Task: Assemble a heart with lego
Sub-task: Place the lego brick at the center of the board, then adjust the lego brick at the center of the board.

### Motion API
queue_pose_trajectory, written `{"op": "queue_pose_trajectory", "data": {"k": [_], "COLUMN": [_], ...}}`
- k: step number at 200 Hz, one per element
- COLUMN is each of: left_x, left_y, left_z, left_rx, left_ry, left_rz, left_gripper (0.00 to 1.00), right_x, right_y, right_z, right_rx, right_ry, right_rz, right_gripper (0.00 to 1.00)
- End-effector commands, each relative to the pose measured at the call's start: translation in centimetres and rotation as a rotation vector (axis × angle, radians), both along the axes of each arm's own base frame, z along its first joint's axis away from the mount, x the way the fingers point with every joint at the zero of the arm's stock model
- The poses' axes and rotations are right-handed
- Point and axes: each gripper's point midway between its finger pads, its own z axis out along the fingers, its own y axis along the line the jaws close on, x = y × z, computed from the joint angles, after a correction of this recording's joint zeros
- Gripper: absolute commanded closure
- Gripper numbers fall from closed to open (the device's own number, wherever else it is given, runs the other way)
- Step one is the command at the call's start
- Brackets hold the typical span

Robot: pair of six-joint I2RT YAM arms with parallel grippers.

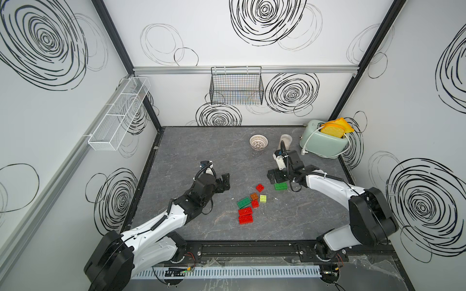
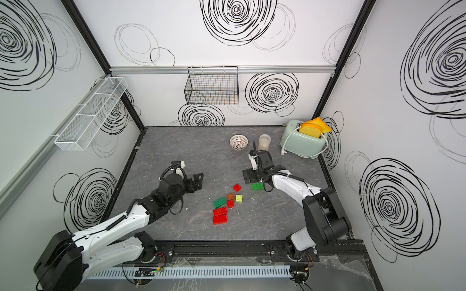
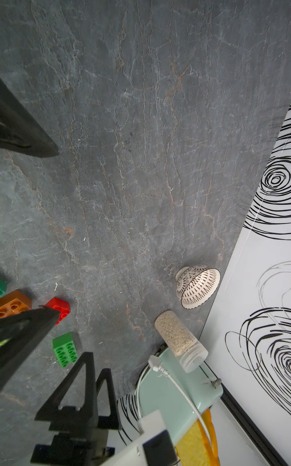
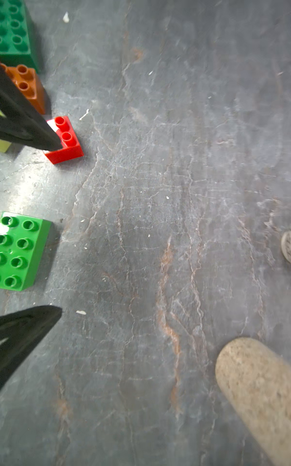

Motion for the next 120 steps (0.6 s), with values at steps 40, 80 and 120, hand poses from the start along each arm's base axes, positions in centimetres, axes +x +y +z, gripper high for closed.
{"op": "queue_pose_trajectory", "data": {"k": [40,80,120], "left_x": [0.2,0.1,0.1], "left_y": [0.0,-0.4,-0.5], "left_z": [1.7,1.5,1.5], "left_rx": [-0.04,-0.055,-0.06], "left_ry": [-0.057,-0.05,-0.041], "left_rz": [0.005,-0.011,-0.016], "left_gripper": [0.03,0.03,0.03], "right_x": [-3.9,-5.4,-5.9], "right_y": [-4.3,-3.4,-3.4], "right_z": [-0.5,-0.7,-1.6], "right_rx": [-0.345,-0.404,-0.498], "right_ry": [0.183,0.154,0.188], "right_rz": [0.072,0.234,0.371], "right_gripper": [0.01,0.01,0.01]}}
